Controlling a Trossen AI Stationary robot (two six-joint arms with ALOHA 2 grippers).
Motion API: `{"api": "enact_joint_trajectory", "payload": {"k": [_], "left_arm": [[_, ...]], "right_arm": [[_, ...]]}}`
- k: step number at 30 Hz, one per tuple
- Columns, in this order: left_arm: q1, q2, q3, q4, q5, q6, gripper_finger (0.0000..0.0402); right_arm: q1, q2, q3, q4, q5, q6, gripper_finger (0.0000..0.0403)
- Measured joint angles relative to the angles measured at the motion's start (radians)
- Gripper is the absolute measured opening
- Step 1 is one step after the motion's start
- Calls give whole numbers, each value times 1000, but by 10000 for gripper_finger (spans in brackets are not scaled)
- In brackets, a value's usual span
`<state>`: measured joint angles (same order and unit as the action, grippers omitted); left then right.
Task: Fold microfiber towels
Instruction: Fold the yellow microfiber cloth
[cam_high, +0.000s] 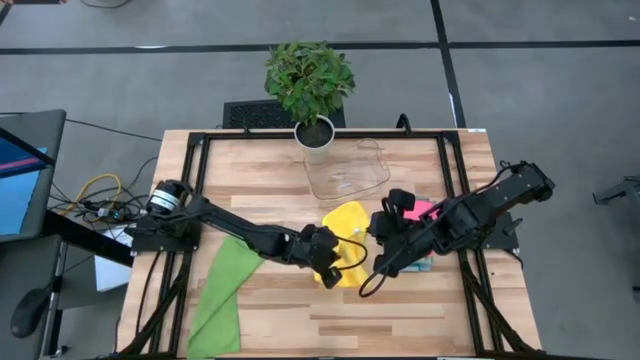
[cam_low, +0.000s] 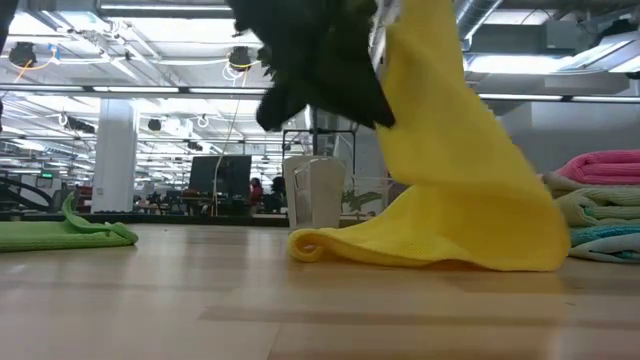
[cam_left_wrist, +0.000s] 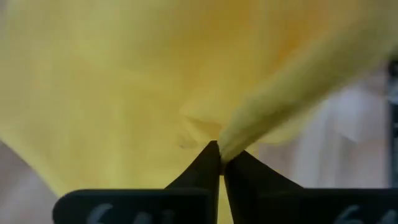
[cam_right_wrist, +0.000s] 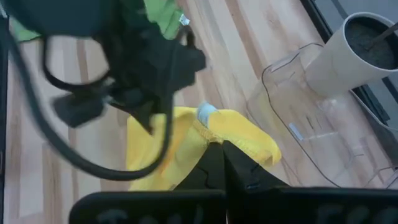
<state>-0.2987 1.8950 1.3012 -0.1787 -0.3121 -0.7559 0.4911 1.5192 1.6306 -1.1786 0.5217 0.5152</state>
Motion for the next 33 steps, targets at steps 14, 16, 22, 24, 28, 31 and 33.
{"api": "enact_joint_trajectory", "payload": {"k": [14, 16, 22, 24, 28, 31, 33], "left_arm": [[-96, -89, 597, -944, -2, -88, 1], [-96, -90, 698, -1084, -30, -67, 1], [-47, -92, 903, -1398, -164, -23, 0], [-11, -104, 909, -1384, -152, 63, 0], [72, -113, 909, -1399, -131, 152, 0], [126, -114, 905, -1394, -71, 225, 0], [156, -118, 909, -1392, -70, 248, 0]], "right_arm": [[25, -1, 88, -54, 52, 12, 5], [25, -1, 124, -79, 93, 9, 5], [-30, -2, 202, -143, 189, -36, 5], [-58, -2, 209, -147, 217, -77, 5], [-121, -2, 212, -157, 244, -122, 5], [-142, -2, 212, -188, 282, -125, 5], [-140, -2, 212, -220, 320, -130, 5]]}}
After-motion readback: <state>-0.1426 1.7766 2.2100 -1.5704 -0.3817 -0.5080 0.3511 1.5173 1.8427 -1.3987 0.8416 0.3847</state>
